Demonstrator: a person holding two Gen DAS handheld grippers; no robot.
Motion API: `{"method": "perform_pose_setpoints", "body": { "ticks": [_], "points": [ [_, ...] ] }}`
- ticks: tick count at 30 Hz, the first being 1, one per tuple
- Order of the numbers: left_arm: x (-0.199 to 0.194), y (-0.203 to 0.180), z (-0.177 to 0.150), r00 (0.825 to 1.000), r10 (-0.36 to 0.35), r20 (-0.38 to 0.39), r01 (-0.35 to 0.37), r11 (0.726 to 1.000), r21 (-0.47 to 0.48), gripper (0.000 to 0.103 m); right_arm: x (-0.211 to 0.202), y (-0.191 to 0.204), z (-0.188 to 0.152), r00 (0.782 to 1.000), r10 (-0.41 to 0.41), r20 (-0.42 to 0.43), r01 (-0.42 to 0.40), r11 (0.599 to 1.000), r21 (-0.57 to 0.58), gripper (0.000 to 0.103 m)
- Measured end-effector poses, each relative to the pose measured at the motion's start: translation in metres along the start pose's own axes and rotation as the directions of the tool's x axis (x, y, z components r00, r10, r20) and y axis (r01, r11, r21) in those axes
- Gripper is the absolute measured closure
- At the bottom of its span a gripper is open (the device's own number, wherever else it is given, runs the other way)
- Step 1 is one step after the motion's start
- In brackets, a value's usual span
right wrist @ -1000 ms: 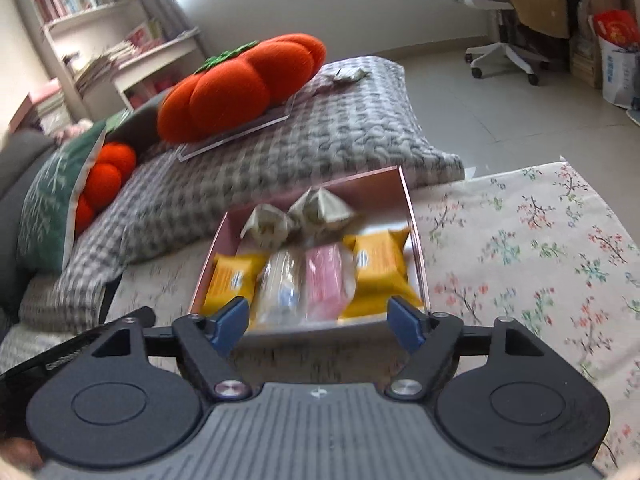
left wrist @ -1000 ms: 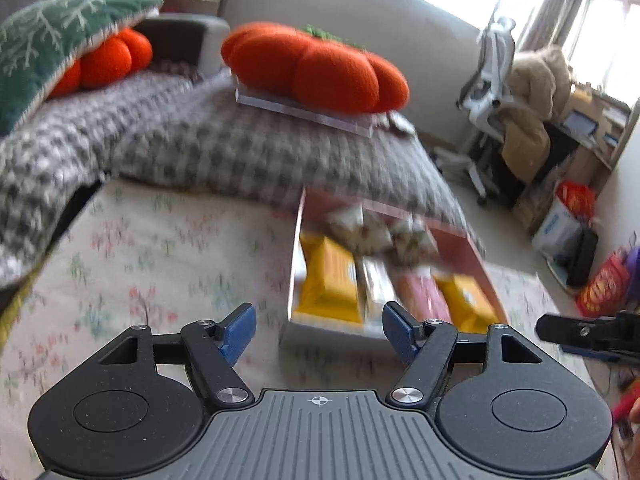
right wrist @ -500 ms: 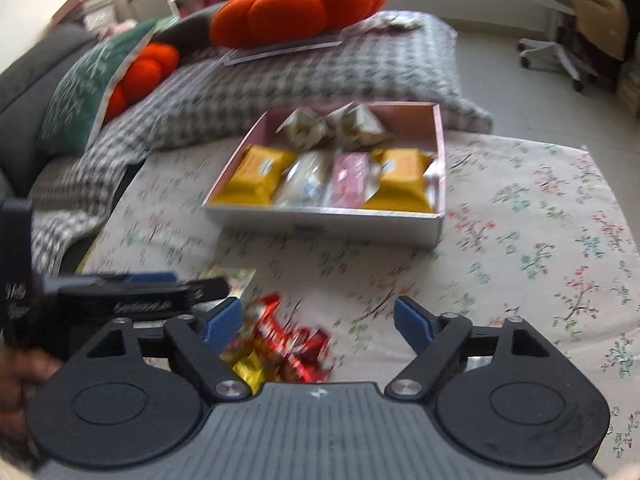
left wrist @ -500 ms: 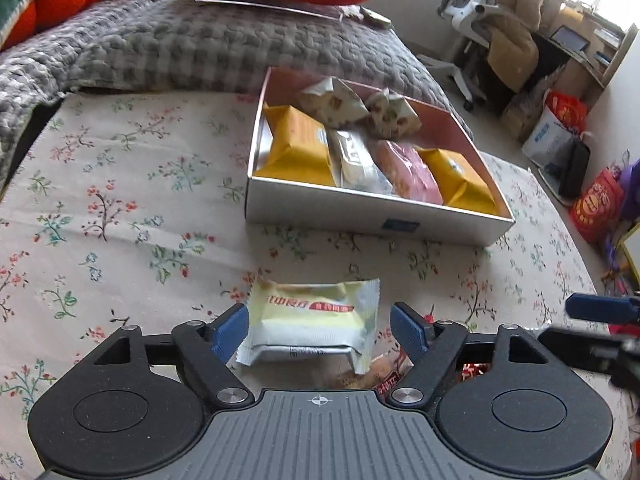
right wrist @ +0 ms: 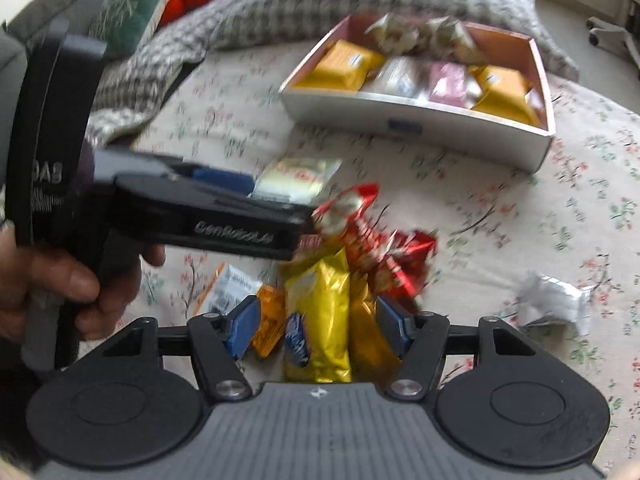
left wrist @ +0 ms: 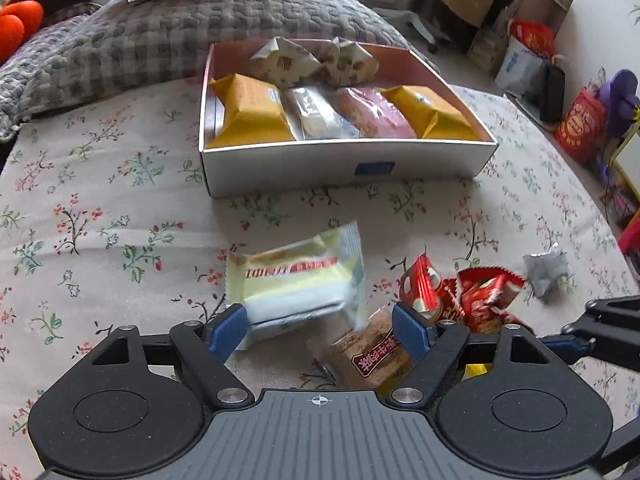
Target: Organize snacks
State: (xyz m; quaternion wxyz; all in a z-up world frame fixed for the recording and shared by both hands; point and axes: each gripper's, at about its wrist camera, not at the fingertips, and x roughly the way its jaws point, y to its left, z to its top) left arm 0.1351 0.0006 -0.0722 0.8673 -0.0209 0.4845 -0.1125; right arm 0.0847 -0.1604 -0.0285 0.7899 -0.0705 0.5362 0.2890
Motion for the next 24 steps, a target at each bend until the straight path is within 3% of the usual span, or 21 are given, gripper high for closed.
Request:
{"method": "perform_pose_setpoints", "body": {
  "ticks": [3, 6, 11, 15, 20, 24],
  "points": [
    [0.003, 0.001, -0.001, 1.000, -0.001, 0.002, 0.001, 1.000, 0.002, 0.019, 0.014, 0.003, -0.001, 0.999, -0.017, -0.041, 0.017, 1.000, -0.002, 0.058],
    [0.003, 0.004, -0.001, 1.000, -0.008, 0.006, 0.008, 1.000, -0.010, 0.019, 0.013, 0.005, -0.002, 1.000, -0.016, -0.022, 0.016, 1.000, -0.013, 0.072],
    [-0.007, 0.006, 0.005, 0.998, 0.024, 0.052, -0.026, 0.999, 0.042, 0.019, -0.003, -0.004, 0.002, 0.999, -0.005, 0.040, 0.004, 1.000, 0.019, 0.076],
    [-0.015, 0.008, 0.009, 0.996, 0.056, 0.075, -0.067, 0.985, 0.158, 0.019, -0.016, -0.018, 0.005, 0.996, -0.014, 0.092, 0.007, 0.997, 0.072, 0.076],
    [-0.013, -0.002, 0.001, 0.997, 0.060, 0.055, -0.076, 0.932, 0.355, 0.019, -0.027, -0.028, 0.007, 0.989, -0.039, 0.141, 0.021, 0.992, 0.125, 0.076],
    [-0.008, -0.014, 0.000, 0.997, 0.022, 0.069, -0.052, 0.881, 0.470, 0.019, -0.023, -0.019, 0.008, 0.989, 0.018, 0.146, -0.038, 0.990, 0.133, 0.076]
  ]
}}
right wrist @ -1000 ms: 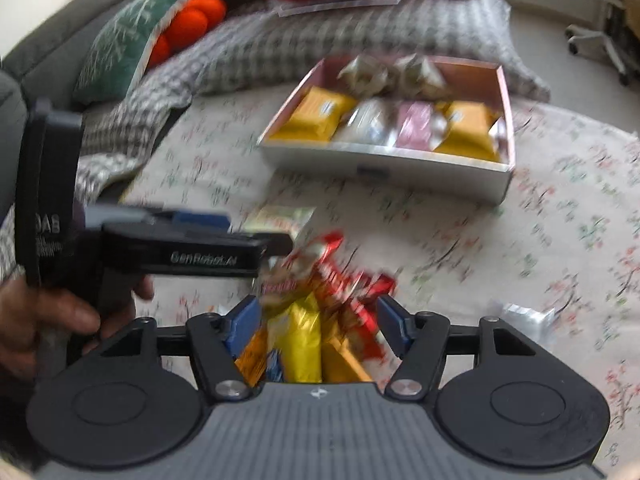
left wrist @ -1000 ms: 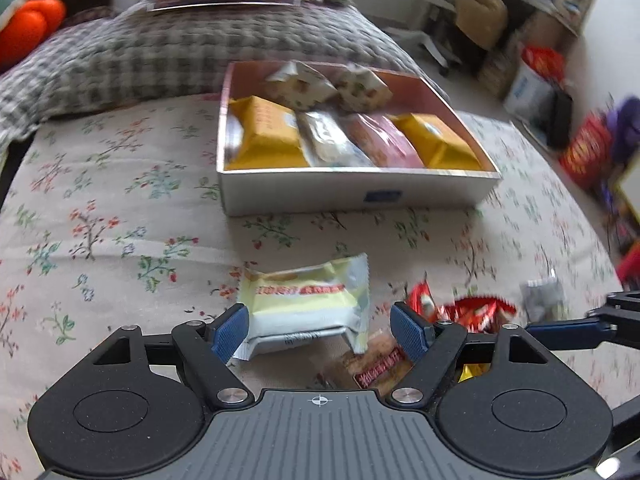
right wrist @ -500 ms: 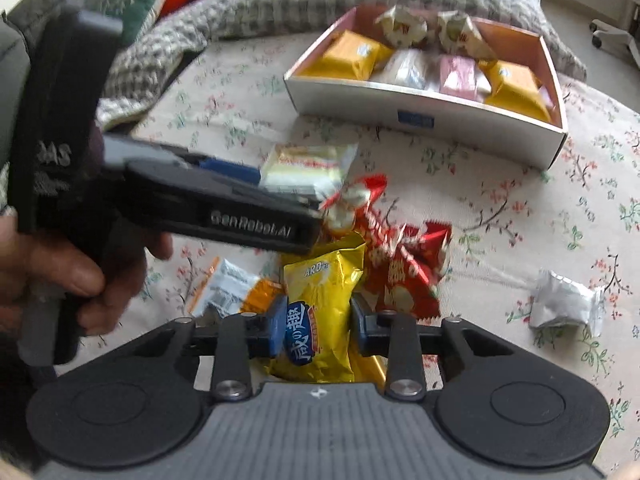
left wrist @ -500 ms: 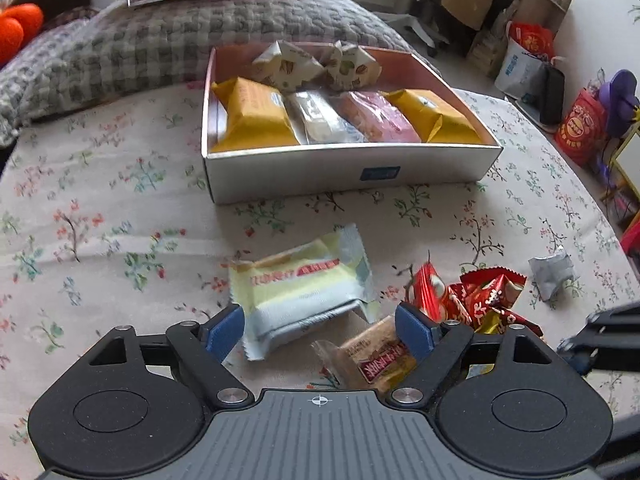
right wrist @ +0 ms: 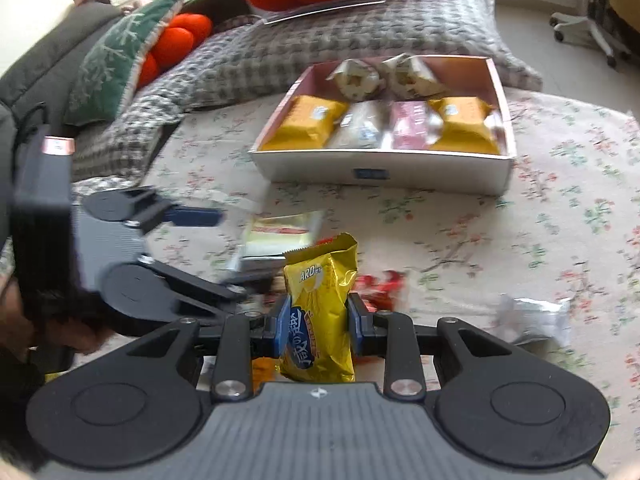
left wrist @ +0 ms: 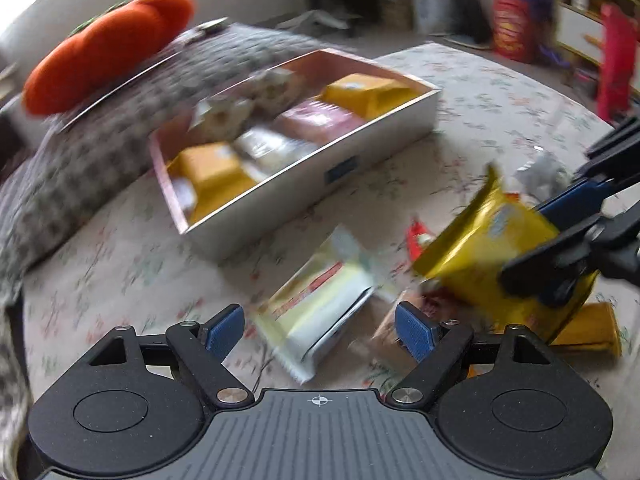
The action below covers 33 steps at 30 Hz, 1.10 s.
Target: Organize snacks
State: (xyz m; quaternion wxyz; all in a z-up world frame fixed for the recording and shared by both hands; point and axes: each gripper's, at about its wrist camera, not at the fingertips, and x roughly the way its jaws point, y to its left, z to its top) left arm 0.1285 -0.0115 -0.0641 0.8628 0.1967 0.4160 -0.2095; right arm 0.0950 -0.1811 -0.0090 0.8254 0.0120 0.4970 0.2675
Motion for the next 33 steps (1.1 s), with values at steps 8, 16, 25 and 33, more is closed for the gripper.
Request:
{"method": "perform_pose_setpoints", "body": {
  "ticks": [8, 16, 25, 33],
  "points": [
    [0.018, 0.021, 0.007, 0.990, -0.135, 0.032, 0.136, 0.990, -0.036, 0.021, 0.001, -0.014, 0.003, 0.999, -0.030, 0.015, 0.028, 0.995, 0.099, 0.077],
    [0.017, 0.021, 0.002, 0.998, -0.062, -0.029, 0.063, 0.997, 0.038, 0.047, -0.006, -0.017, 0.004, 0.998, -0.034, 0.051, 0.028, 0.992, 0.124, 0.083],
    [0.018, 0.024, -0.003, 0.999, 0.004, -0.037, -0.002, 0.998, 0.060, 0.050, 0.015, -0.002, -0.003, 0.998, -0.008, -0.057, 0.008, 1.000, -0.006, 0.066],
    [0.016, 0.017, -0.004, 0.995, 0.092, -0.025, -0.087, 0.982, 0.167, 0.038, 0.027, 0.020, -0.012, 0.994, -0.031, -0.107, 0.013, 0.987, -0.161, 0.043]
  ]
}}
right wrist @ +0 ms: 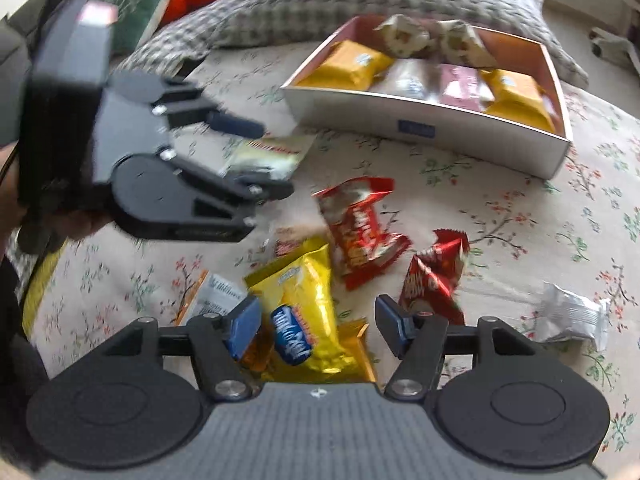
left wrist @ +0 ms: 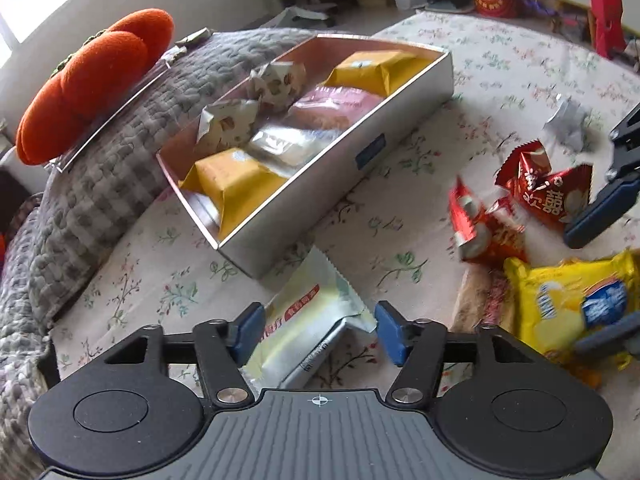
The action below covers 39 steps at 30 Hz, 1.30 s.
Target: Organize snacks
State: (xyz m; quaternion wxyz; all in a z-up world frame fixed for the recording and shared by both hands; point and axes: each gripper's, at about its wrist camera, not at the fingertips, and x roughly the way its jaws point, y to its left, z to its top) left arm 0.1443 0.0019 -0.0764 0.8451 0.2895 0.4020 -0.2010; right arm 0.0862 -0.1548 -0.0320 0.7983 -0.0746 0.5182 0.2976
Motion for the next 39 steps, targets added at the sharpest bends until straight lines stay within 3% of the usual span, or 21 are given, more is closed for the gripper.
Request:
{"method": "perform_pose_setpoints", "body": {
  "ticks": [3, 6, 7, 8, 10, 12, 14, 18, 22, 23, 24, 27, 39],
  "points": [
    [0.004, 0.003, -0.004, 1.000, -0.007, 0.024, 0.007, 1.000, -0.002, 0.032, 0.002, 0.007, -0.001, 1.000, -0.005, 0.000, 0.005, 0.999, -0.032, 0.045],
    [0.007, 0.014, -0.007, 0.998, -0.047, 0.040, 0.050, 0.996, -0.078, 0.035, 0.010, 0.007, -0.001, 1.000, -0.017, -0.017, 0.016, 0.999, -0.041, 0.059],
    [0.007, 0.016, -0.007, 0.997, -0.063, 0.044, 0.067, 0.993, -0.094, 0.039, 0.013, 0.007, -0.002, 1.000, -0.009, -0.022, 0.008, 0.999, -0.038, 0.069],
    [0.006, 0.016, -0.007, 0.996, -0.069, 0.050, 0.074, 0.992, -0.099, 0.050, 0.016, 0.008, -0.002, 1.000, -0.003, -0.031, 0.002, 0.999, -0.034, 0.072],
    [0.005, 0.011, -0.005, 0.998, -0.051, 0.048, 0.055, 0.995, -0.088, 0.062, 0.015, 0.010, -0.002, 1.000, -0.022, -0.016, 0.021, 0.999, -0.048, 0.075],
    [0.002, 0.011, -0.002, 0.997, -0.061, 0.052, 0.066, 0.992, -0.104, 0.083, 0.009, 0.011, -0.001, 1.000, -0.014, 0.011, 0.014, 0.999, -0.044, 0.075],
    [-0.002, 0.016, 0.002, 0.995, -0.081, 0.053, 0.089, 0.982, -0.166, 0.088, 0.001, 0.010, 0.002, 0.999, -0.011, 0.049, 0.012, 1.000, -0.027, 0.076],
    [-0.012, 0.024, 0.006, 0.995, -0.064, 0.072, 0.080, 0.966, -0.244, 0.093, -0.011, 0.004, 0.006, 0.993, -0.026, 0.111, 0.025, 1.000, 0.007, 0.076],
    [-0.041, 0.033, 0.014, 0.987, -0.034, 0.157, 0.084, 0.942, -0.325, 0.095, -0.018, 0.000, 0.006, 0.987, -0.039, 0.156, 0.033, 0.999, 0.036, 0.076],
    [-0.049, 0.036, 0.016, 0.983, -0.026, 0.180, 0.089, 0.933, -0.349, 0.103, -0.022, -0.001, 0.007, 0.984, -0.037, 0.173, 0.029, 0.999, 0.045, 0.076],
    [-0.054, 0.038, 0.017, 0.981, -0.028, 0.194, 0.099, 0.924, -0.369, 0.103, -0.025, -0.003, 0.009, 0.981, -0.034, 0.188, 0.024, 0.998, 0.053, 0.076],
    [-0.069, 0.042, 0.018, 0.962, -0.036, 0.272, 0.149, 0.902, -0.405, 0.103, -0.034, -0.007, 0.010, 0.973, -0.029, 0.230, 0.010, 0.997, 0.081, 0.076],
    [-0.089, 0.051, 0.019, 0.907, -0.060, 0.417, 0.280, 0.825, -0.492, 0.103, -0.043, -0.022, 0.012, 0.953, -0.092, 0.288, 0.039, 0.982, 0.186, 0.076]
  ]
}}
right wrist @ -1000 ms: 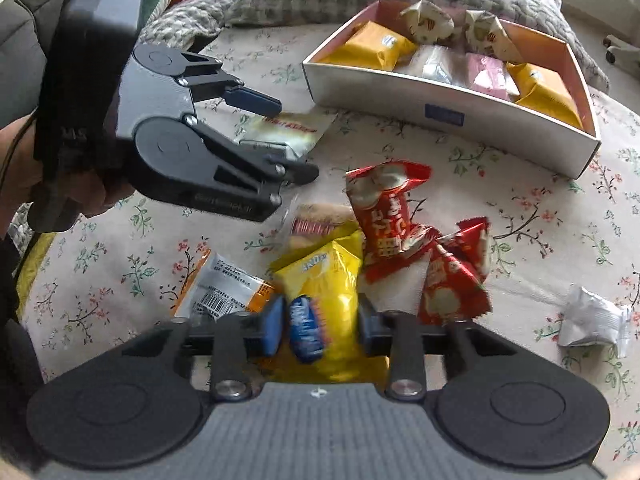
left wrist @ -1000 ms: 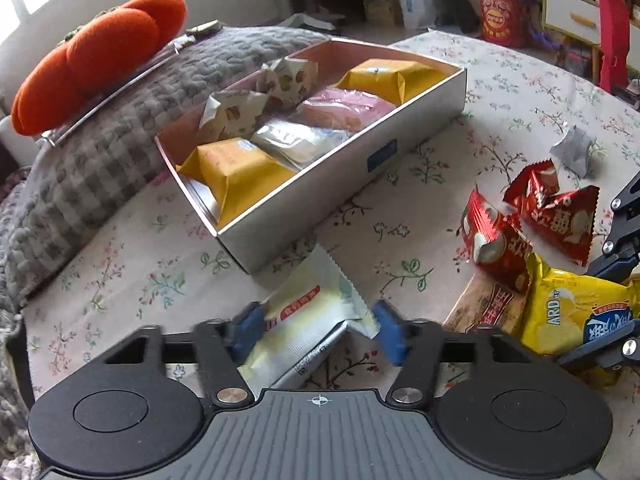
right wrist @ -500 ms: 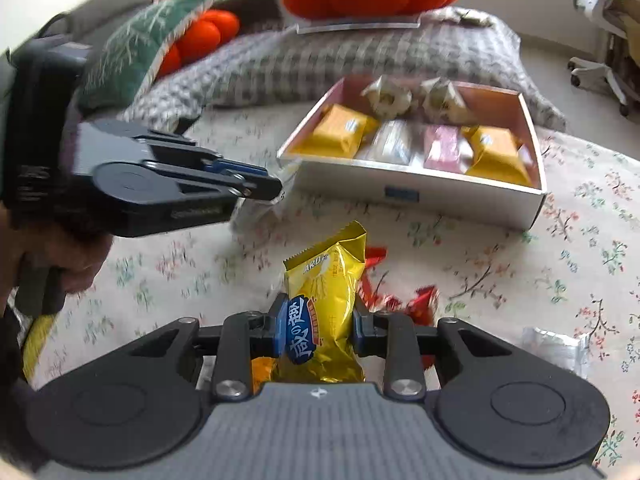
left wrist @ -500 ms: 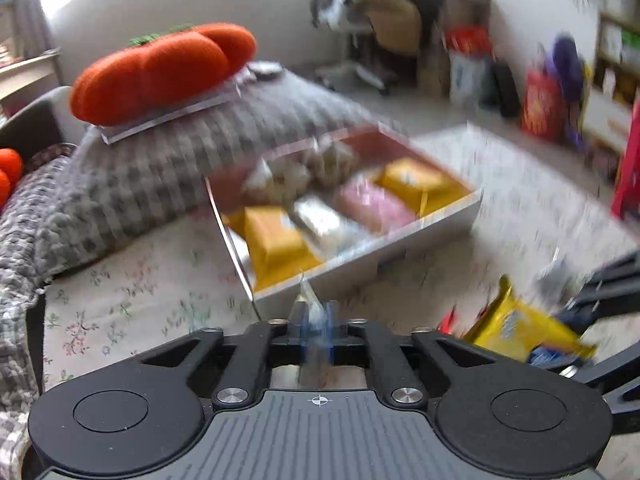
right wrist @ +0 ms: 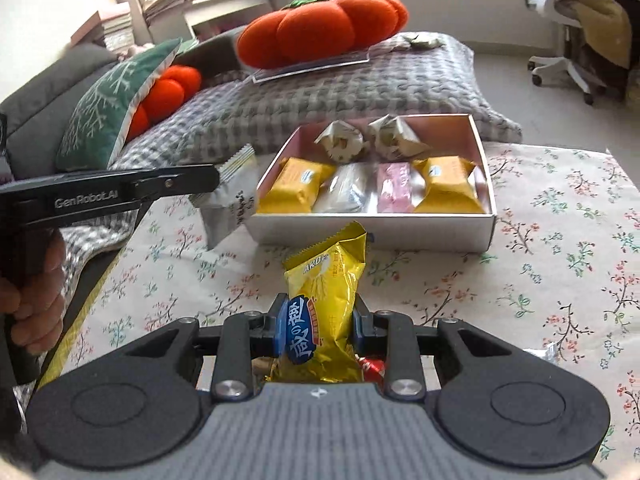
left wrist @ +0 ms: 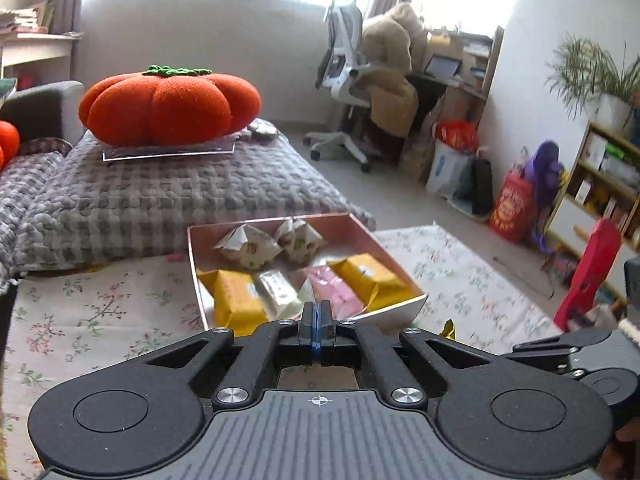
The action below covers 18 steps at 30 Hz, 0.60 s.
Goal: Organize snacks
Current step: 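Carry the chip bag and white packet into the box and release both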
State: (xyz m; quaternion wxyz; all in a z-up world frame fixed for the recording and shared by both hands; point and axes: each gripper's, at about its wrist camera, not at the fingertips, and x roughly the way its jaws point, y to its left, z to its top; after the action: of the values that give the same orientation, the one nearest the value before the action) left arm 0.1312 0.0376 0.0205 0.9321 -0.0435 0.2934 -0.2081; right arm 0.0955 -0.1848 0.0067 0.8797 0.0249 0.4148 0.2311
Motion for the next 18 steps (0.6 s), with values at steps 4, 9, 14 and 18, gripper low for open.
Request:
{"method": "perform_pose_setpoints", "body": {
  "ticks": [4, 9, 14, 18],
  "points": [
    [-0.001, 0.008, 0.002, 1.000, -0.014, 0.028, 0.015, 0.998, -0.061, 0.103, -0.001, -0.009, 0.003, 0.999, -0.023, 0.024, 0.022, 0.999, 0.040, 0.076],
    [-0.002, 0.017, 0.006, 0.998, -0.023, 0.055, 0.030, 0.991, -0.128, 0.103, -0.005, -0.023, 0.007, 0.998, -0.045, 0.043, 0.040, 0.995, 0.096, 0.076],
    [0.010, 0.018, 0.020, 0.995, -0.040, 0.094, 0.055, 0.986, -0.160, 0.103, -0.008, -0.034, 0.021, 0.994, -0.047, 0.098, 0.033, 0.990, 0.138, 0.076],
    [0.027, 0.019, 0.034, 0.993, -0.025, 0.113, 0.044, 0.985, -0.167, 0.103, 0.003, -0.045, 0.035, 0.993, -0.029, 0.114, 0.008, 0.984, 0.180, 0.076]
  ]
}}
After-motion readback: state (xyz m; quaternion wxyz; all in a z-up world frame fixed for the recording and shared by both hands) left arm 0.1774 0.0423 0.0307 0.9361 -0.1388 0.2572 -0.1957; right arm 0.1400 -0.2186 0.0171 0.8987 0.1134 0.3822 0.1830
